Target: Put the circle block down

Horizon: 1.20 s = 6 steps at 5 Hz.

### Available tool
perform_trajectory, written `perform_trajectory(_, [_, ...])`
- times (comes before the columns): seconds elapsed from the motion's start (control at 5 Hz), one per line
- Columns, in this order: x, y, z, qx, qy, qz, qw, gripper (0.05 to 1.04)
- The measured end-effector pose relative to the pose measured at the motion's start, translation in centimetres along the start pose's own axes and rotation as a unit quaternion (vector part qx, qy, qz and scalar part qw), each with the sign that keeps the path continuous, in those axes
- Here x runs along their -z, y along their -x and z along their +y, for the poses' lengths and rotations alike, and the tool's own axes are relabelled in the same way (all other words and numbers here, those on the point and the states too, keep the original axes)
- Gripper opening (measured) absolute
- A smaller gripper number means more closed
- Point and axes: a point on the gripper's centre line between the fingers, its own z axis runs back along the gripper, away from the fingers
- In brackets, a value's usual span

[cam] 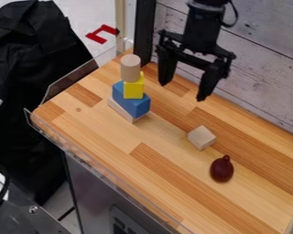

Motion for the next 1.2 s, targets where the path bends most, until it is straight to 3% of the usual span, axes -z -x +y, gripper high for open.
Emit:
perform_trajectory(0.6, [-3.2,-0.5,5.7,-0.065,0.016,-0.040,0.9970,1.001])
perform_trajectory(1.2, [-2.7,0.0,9.1,-0.110,0.016,-0.028,0.9934,1.001])
